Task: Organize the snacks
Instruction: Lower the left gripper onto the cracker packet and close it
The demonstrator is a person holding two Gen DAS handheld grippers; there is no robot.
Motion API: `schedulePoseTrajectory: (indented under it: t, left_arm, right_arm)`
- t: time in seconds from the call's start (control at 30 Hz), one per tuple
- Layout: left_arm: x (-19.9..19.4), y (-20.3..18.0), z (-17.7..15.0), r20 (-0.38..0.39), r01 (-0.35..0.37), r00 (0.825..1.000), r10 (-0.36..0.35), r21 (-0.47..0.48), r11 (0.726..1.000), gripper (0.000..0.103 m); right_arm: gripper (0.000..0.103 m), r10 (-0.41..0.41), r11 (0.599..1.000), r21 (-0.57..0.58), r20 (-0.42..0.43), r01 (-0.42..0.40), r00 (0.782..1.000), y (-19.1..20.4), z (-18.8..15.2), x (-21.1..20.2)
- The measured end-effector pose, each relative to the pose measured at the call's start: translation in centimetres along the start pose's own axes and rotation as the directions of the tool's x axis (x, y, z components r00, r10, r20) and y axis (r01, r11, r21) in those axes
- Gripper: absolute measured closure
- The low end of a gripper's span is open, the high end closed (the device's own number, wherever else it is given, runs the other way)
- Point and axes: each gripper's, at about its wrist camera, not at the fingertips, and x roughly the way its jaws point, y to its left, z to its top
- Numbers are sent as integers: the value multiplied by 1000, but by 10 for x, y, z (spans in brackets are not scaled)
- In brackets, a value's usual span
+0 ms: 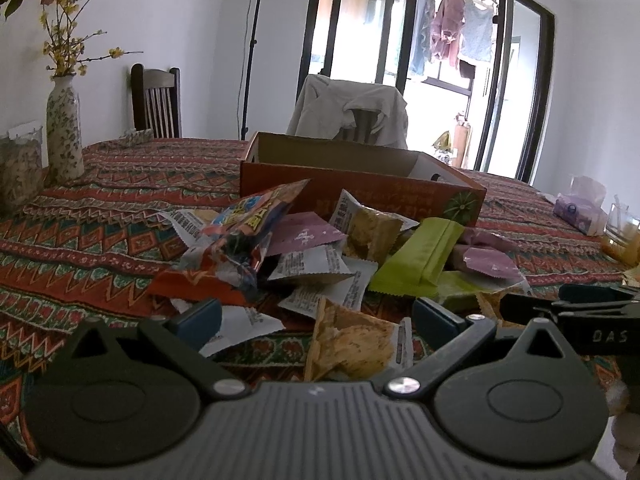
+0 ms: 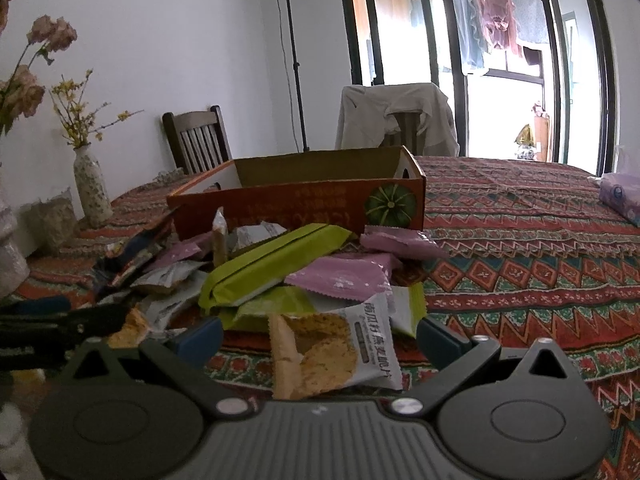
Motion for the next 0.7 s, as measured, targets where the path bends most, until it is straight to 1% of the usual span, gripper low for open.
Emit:
schedulePoseTrajectory:
  t: [0.27, 0.4, 0.5, 0.7]
  left_arm:
    - [3, 2, -1, -12, -10, 1000, 9, -4, 1000, 0]
    - [4, 3, -1, -20, -11, 1000, 10, -9, 1000, 0]
    - [4, 2, -2, -24, -8, 1000, 8, -7, 1000, 0]
    - [3, -1, -3, -25, 2, 1000, -2, 5, 1000, 0]
  right_arm:
    - [3, -56, 996, -67, -20, 55, 998, 5, -3, 16]
    - [18, -65, 993, -105, -40, 60, 997, 11, -7, 22]
    - [26, -77, 987, -142, -39, 71, 996, 16, -10, 25]
    - [34, -88, 982, -172, -23, 83, 996, 18, -13, 24]
